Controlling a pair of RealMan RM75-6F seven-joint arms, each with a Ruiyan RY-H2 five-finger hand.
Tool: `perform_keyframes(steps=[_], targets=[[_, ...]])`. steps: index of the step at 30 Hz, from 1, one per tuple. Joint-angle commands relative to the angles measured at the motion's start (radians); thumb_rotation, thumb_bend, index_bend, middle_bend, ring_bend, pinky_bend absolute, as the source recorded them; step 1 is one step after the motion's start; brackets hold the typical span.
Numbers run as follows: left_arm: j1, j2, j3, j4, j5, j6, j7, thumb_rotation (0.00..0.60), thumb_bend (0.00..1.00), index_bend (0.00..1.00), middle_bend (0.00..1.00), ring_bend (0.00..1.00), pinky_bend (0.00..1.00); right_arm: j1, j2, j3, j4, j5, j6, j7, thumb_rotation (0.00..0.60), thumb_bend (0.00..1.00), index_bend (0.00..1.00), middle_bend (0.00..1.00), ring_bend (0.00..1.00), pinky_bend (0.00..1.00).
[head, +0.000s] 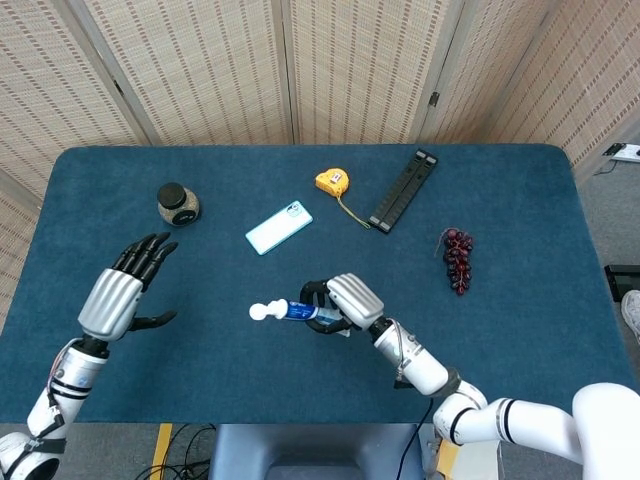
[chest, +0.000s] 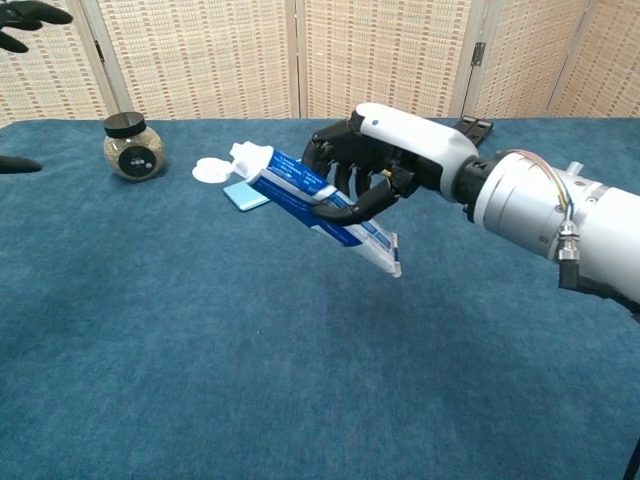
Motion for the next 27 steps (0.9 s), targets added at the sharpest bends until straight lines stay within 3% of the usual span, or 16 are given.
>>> perform_keyframes(steps=[1, 11, 27], targets=[[-0.027, -0.025, -0.002, -0.001, 0.012, -0.013, 0.017, 0.600, 0.09, 0.00, 0.04, 0.06, 0.17, 0.014, -0.020, 0.011, 0.009, 0.002, 0.005, 0.049, 0.600, 0.70, 0.69, 0.67, 0.56, 0.63], [-0.088, -0.100, 0.000, -0.021, 0.029, -0.030, 0.073, 0.600, 0.09, 0.00, 0.02, 0.06, 0.17, 0.038, -0.063, 0.025, 0.051, 0.010, 0.022, 0.144, 0.600, 0.70, 0.70, 0.67, 0.57, 0.63], [-0.153, -0.214, -0.016, 0.009, 0.028, -0.010, 0.099, 0.600, 0.09, 0.00, 0.02, 0.06, 0.17, 0.050, -0.083, 0.001, 0.061, 0.013, 0.026, 0.146, 0.600, 0.70, 0.72, 0.68, 0.58, 0.63]])
